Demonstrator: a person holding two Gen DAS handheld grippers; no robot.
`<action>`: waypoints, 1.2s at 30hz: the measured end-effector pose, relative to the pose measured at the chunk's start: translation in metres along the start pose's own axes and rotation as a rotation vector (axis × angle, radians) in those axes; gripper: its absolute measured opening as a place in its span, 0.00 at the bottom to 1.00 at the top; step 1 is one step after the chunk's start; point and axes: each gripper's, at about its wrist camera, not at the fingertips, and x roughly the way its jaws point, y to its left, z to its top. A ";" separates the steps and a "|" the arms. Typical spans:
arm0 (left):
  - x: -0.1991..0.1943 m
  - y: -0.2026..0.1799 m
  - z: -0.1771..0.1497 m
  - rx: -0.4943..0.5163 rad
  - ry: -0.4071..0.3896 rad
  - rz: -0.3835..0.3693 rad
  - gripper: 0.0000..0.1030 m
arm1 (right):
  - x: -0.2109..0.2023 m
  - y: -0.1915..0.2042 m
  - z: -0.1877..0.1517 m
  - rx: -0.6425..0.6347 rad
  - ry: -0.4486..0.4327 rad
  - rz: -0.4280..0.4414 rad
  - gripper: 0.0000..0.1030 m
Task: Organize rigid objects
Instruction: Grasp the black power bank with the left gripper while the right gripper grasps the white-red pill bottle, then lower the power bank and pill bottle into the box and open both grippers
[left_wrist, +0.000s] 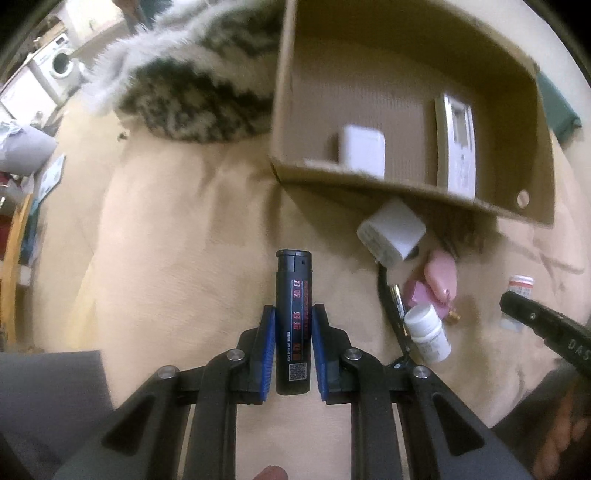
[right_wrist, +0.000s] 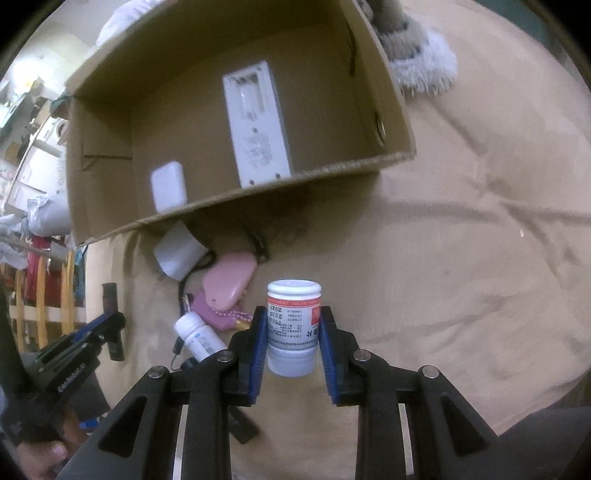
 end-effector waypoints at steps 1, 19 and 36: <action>-0.006 0.002 -0.001 -0.004 -0.018 0.004 0.17 | -0.003 0.000 0.001 -0.005 -0.009 0.004 0.28; -0.090 -0.024 0.028 0.032 -0.304 -0.044 0.17 | -0.075 0.023 0.035 -0.124 -0.274 0.122 0.28; -0.080 -0.063 0.117 0.113 -0.311 -0.042 0.17 | -0.082 0.048 0.119 -0.215 -0.313 0.103 0.28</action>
